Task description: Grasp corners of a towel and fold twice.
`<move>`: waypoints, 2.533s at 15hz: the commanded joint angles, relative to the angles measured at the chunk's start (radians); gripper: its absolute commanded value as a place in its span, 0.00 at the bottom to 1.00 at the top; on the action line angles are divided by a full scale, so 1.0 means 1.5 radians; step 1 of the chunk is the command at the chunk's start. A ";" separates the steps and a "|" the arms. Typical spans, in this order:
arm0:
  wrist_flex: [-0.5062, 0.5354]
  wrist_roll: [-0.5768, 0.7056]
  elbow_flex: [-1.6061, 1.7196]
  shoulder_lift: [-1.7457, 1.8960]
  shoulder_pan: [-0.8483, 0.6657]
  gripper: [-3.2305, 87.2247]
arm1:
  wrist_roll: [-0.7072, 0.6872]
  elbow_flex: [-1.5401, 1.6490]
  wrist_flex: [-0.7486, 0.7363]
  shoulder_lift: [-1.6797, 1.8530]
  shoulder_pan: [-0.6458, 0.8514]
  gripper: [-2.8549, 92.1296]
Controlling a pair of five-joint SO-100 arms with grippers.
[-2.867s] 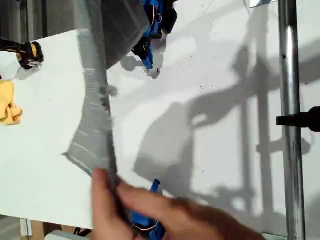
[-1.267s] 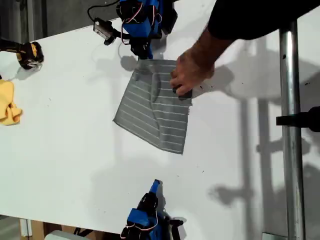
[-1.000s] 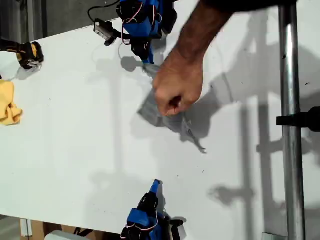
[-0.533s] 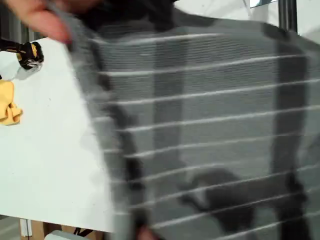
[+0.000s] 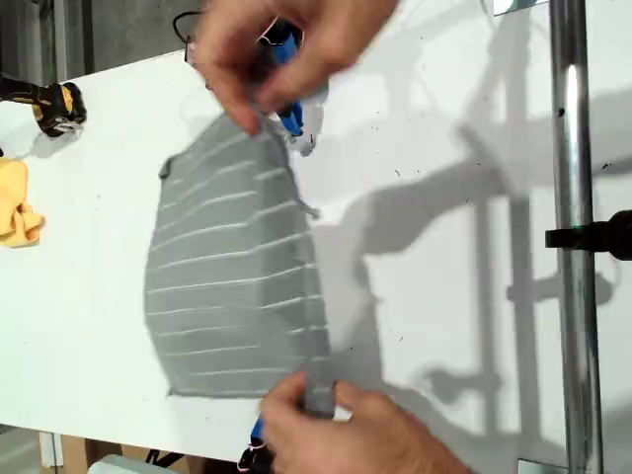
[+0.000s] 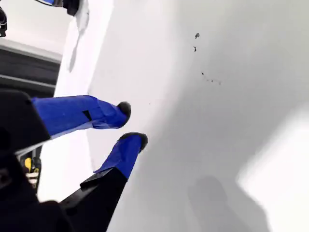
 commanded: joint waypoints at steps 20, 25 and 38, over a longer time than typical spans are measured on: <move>0.002 -0.038 0.003 0.002 -0.035 0.12 | -0.008 -0.010 0.006 -0.002 0.337 0.12; 0.002 -0.434 0.003 0.002 -0.036 0.12 | -0.008 -0.010 0.006 -0.002 0.643 0.12; -0.107 -0.236 0.002 0.003 -0.064 0.02 | -0.037 -0.097 -0.351 -0.075 0.016 0.03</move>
